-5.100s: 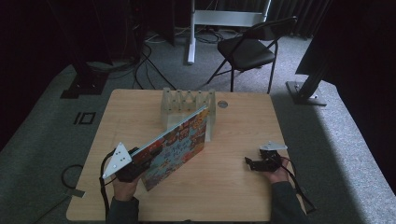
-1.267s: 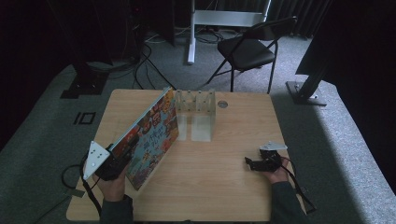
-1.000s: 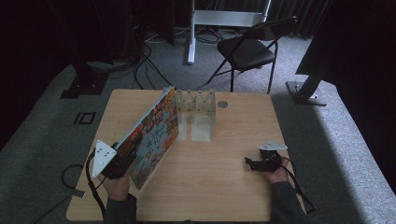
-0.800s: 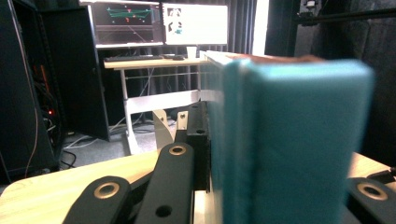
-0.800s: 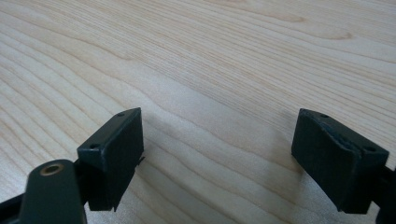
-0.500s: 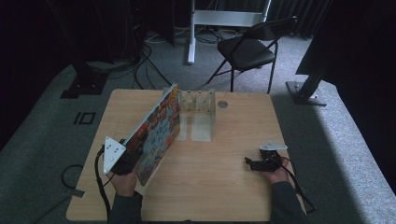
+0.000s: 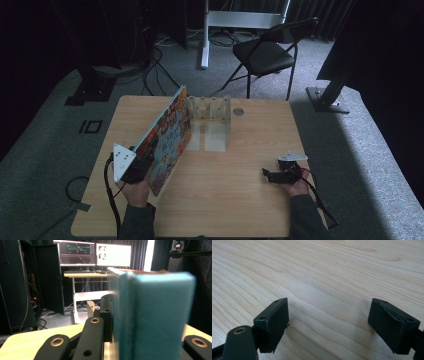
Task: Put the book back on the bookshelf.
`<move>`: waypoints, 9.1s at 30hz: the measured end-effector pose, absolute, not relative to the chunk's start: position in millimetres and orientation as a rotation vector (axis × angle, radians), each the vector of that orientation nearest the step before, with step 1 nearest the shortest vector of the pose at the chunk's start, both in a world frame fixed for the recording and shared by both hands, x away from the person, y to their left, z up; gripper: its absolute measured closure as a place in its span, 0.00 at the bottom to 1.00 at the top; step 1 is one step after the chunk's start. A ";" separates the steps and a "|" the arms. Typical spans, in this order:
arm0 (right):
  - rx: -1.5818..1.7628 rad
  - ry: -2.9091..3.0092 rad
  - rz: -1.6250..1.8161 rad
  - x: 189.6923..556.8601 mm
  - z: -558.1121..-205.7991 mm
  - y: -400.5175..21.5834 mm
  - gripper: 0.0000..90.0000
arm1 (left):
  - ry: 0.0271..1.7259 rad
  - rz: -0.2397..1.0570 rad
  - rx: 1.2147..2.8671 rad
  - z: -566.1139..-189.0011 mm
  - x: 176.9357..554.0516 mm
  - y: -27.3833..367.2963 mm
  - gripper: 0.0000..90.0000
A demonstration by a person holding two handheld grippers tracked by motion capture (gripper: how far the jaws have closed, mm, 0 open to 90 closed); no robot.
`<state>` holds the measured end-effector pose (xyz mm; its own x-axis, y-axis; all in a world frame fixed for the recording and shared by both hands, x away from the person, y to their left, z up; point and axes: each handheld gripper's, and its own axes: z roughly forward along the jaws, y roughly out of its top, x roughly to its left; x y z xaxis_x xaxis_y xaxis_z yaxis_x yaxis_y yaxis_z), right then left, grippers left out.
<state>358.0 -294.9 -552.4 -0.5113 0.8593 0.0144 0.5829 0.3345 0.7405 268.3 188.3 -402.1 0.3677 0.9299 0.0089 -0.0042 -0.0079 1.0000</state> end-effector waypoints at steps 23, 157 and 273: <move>1.275 2.224 0.997 358.0 -552.4 -294.9 0.18 | 0.955 1.002 1.361 -400.5 283.0 172.3 0.89; 1.276 2.224 1.001 358.1 -552.4 -295.2 0.18 | 1.150 1.236 1.160 -429.8 314.9 116.3 0.89; 1.272 2.224 0.996 358.0 -552.5 -294.8 0.19 | 0.962 0.866 1.559 -441.9 248.8 171.5 0.65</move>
